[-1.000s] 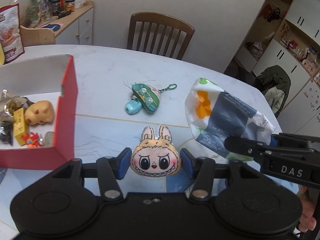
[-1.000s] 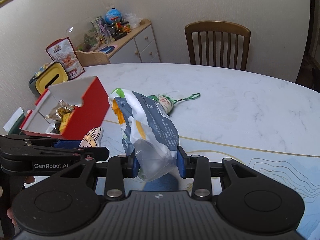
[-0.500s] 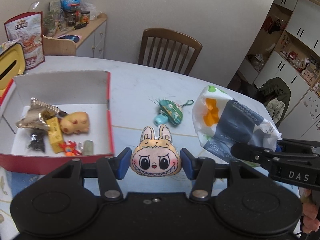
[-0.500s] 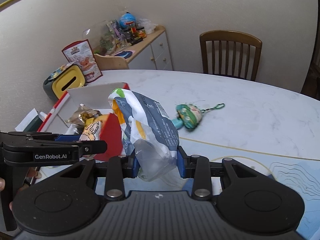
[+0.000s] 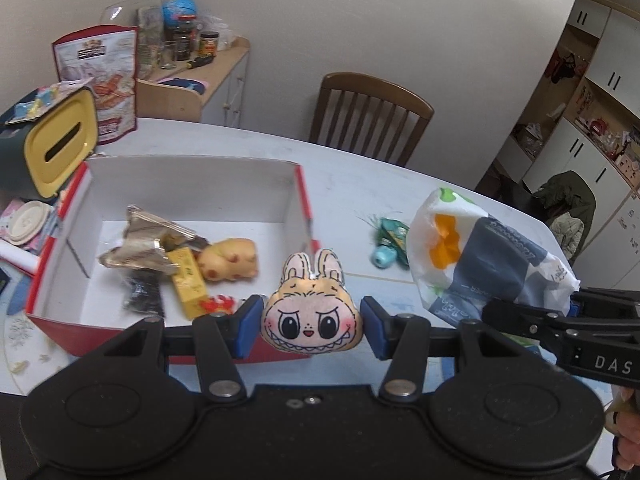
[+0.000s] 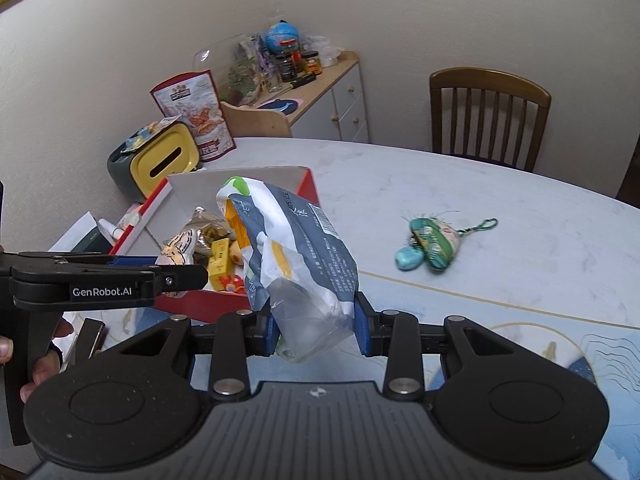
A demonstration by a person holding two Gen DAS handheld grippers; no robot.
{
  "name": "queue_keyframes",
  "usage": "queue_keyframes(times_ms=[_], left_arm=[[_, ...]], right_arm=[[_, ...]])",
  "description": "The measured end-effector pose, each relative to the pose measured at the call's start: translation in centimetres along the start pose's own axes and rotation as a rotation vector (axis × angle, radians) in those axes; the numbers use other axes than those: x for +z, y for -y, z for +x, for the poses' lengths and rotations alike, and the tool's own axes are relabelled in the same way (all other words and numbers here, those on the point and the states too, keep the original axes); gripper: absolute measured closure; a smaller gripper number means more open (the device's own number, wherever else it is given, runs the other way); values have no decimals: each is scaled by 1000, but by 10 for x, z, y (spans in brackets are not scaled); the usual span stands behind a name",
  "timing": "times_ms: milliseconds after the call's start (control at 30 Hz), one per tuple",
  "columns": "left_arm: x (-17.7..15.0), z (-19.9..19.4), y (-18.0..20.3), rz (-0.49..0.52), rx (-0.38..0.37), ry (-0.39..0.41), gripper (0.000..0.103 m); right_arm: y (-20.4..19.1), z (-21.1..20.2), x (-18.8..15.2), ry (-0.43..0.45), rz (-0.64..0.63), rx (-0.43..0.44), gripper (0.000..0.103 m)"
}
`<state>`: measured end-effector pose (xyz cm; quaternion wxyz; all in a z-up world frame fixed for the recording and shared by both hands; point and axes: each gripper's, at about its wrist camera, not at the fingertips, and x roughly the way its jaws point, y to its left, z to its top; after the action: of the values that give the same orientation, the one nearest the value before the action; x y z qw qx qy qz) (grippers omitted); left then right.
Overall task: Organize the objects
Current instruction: 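Carry the bunny doll and paper bag over the red box with both tools, then lower both items into the red box and open both tools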
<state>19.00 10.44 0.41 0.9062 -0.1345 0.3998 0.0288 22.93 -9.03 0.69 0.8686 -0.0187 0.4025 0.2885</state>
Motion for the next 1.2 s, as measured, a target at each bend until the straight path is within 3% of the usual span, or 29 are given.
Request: queue_keyframes(times_ms=[633,1200], left_arm=[[16,7,-73,-5,47,-16,51],[33,50,-122,13,129,-65,51]], right_arm=[[-78,62,24,-23,-50,-9,68],[-106,148,39,-99,-77,-78,68]])
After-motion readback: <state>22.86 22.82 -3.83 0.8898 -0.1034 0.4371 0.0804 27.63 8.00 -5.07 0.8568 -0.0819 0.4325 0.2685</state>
